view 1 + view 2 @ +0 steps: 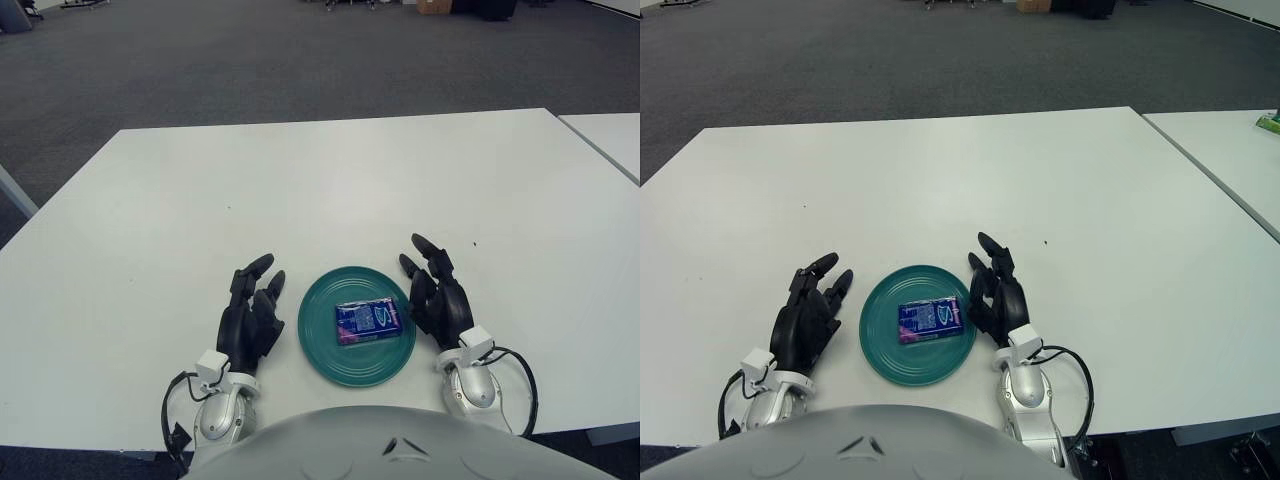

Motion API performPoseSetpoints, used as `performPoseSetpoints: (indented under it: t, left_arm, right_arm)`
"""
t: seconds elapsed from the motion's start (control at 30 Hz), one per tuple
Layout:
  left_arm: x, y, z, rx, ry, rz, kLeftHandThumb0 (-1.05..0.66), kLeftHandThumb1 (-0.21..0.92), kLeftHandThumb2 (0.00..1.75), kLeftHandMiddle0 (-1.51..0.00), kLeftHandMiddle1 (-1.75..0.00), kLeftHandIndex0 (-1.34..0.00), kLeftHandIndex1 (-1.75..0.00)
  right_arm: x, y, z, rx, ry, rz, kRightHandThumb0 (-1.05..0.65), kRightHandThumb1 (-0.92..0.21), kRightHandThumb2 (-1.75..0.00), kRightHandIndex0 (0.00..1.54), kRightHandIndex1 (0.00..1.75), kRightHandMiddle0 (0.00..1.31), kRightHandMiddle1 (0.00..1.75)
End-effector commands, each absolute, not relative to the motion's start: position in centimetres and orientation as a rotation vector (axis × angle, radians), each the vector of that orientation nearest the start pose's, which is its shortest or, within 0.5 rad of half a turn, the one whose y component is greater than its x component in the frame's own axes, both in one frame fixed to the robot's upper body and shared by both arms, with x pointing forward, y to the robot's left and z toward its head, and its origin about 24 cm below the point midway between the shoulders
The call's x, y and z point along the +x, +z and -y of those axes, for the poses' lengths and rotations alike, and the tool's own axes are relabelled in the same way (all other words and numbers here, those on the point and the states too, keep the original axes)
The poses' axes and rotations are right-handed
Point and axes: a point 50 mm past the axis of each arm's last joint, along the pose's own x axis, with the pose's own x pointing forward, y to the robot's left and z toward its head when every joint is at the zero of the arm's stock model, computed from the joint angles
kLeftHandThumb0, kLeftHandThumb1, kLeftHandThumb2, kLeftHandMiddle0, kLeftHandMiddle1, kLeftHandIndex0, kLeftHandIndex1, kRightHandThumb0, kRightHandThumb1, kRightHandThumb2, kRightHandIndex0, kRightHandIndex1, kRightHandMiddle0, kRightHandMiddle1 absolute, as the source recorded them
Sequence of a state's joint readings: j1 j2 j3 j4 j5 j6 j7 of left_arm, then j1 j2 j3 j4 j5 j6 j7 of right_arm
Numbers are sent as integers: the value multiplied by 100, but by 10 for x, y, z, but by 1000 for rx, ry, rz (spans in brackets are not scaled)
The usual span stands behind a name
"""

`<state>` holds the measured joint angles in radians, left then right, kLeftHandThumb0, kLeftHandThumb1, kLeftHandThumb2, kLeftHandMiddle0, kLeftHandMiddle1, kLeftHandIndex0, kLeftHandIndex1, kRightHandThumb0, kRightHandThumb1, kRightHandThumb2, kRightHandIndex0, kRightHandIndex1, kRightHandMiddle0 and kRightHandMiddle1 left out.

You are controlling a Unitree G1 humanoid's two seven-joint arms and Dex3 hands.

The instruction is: Put the gum into the plate.

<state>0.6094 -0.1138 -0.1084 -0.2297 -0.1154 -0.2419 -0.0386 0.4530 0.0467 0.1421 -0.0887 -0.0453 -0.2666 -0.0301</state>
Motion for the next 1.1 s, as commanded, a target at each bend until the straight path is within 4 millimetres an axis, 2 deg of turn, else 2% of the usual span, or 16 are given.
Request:
performPoseSetpoints:
  t: [0.0,1.07]
  left_arm:
    - [134,10,-143,-215,134,-70,-94,92,91,-51,-15,-4,-97]
    - [135,7,-142,-223,127,-57,-98,92,91,-42,-9,0,-89]
  right_arm:
    - [147,-19,138,59,-58,-178,-79,-92,-92,45,2,0,52]
    - [146,-21,140,228,-122,-124,-79,-92,-87,45,1,0,64]
